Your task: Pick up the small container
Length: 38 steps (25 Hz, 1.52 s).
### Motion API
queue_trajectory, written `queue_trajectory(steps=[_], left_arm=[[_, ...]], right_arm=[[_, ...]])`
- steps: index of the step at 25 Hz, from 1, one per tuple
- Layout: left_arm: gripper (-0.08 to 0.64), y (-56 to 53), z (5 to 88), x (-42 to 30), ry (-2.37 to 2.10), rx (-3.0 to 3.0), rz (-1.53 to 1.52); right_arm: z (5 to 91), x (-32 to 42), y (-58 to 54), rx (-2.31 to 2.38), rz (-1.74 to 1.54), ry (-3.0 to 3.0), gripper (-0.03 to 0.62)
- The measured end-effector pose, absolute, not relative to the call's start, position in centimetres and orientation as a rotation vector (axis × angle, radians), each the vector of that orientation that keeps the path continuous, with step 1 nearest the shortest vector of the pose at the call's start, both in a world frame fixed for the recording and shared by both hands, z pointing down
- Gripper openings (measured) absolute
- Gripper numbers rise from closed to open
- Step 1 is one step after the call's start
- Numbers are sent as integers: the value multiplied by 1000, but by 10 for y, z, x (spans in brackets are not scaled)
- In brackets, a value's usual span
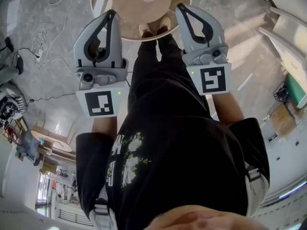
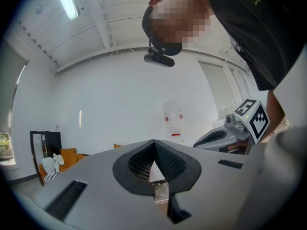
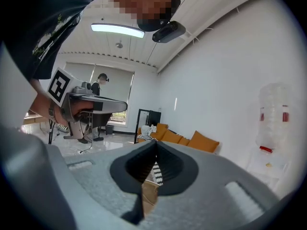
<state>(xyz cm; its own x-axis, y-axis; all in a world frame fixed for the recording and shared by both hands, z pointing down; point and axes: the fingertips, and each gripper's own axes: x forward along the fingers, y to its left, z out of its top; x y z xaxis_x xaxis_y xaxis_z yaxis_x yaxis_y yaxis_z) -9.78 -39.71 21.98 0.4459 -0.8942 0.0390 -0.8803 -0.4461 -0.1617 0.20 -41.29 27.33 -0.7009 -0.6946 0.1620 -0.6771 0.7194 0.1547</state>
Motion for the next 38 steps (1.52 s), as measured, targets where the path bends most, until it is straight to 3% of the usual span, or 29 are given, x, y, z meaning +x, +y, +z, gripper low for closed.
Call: queue_trajectory(steps=[38], left_arm=[[2,-423,449,-105,1695,-2721,-246]], right_arm=[[511,-47,-434,841,-12,-2771,2]])
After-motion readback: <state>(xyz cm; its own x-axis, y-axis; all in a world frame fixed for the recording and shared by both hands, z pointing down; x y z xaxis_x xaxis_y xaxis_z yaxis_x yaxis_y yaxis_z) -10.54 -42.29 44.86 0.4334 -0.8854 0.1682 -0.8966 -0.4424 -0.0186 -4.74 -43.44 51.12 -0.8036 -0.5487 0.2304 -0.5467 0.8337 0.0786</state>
